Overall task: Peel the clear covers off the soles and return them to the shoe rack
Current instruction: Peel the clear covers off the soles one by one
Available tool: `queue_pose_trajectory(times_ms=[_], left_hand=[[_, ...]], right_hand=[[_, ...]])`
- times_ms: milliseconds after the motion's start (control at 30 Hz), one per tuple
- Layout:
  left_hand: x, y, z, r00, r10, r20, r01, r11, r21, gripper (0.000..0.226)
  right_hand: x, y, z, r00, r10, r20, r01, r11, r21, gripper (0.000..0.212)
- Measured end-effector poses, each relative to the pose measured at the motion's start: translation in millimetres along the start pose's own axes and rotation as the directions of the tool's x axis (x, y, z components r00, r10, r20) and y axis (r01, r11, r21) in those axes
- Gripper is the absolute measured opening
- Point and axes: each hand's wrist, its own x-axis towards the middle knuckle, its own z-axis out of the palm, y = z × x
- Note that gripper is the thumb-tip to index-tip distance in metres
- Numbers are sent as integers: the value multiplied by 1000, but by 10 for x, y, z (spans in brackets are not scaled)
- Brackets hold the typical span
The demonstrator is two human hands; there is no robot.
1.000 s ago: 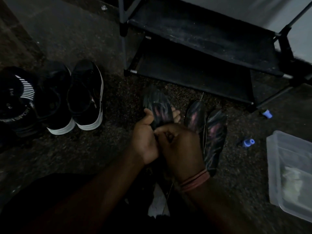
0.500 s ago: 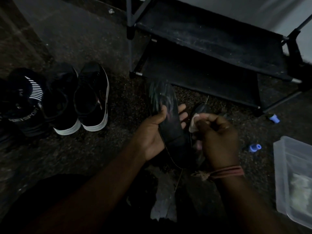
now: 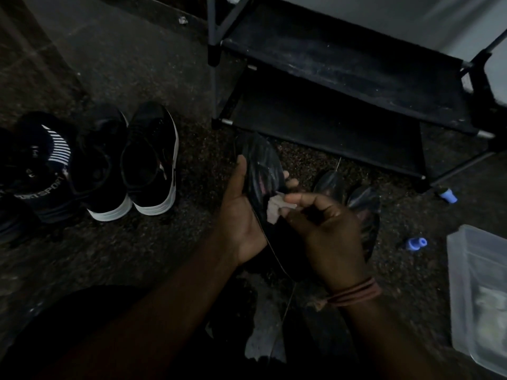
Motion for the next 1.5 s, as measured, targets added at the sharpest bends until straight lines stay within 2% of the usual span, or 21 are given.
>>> queue_pose_trajectory(times_ms=[33, 100, 167, 300, 433, 600, 800, 900, 1067, 1133, 1267, 1433, 1500], left_hand=[[9, -19, -7, 1000, -9, 2, 9, 1000, 4, 89], [36, -43, -34, 1000, -5, 1, 5, 999, 39, 93], [63, -49, -50, 1000, 10, -19, -9, 998, 67, 93], [96, -48, -83, 1000, 16, -22, -15, 1000, 16, 94], [102, -92, -70, 999, 34, -26, -32, 998, 61, 90], [122, -151, -75, 996, 65, -58, -62, 997, 42, 79], [62, -224, -42, 999, -14, 38, 10, 993, 119, 89], [37, -253, -14, 998, -36, 59, 27, 990, 136, 89], [108, -200, -88, 1000, 23, 3, -23, 996, 86, 84], [95, -211, -78, 1000, 23, 16, -25, 996, 82, 86], [52, -268, -40, 998, -34, 49, 28, 992, 121, 89], [89, -192, -95, 1000, 21, -11, -20, 995, 98, 81], [63, -216, -75, 1000, 4, 7, -4, 996, 92, 82]], right_hand=[[-17, 23, 9, 996, -88, -15, 85, 989, -117, 15], [-39, 84, 24, 961, -275, 20, 262, 887, -380, 12], [-56, 124, 39, 939, -326, 109, 336, 801, -496, 10], [-85, 88, 67, 928, -311, 204, 372, 763, -528, 8], [-89, 77, 59, 967, -202, 157, 254, 835, -488, 29], [-127, 74, 118, 933, -283, 224, 356, 821, -447, 23], [-11, 120, -30, 911, -411, 48, 350, 703, -619, 8], [-21, 127, -38, 893, -450, 14, 334, 641, -691, 11], [-182, 21, 186, 949, -272, 157, 313, 785, -534, 13], [-132, 55, 121, 944, -302, 133, 321, 750, -578, 9], [11, 138, -117, 927, -372, -54, 249, 715, -654, 4], [-152, 53, 157, 949, -293, 114, 305, 773, -556, 13], [-81, 89, 71, 949, -307, 64, 285, 760, -584, 12]])
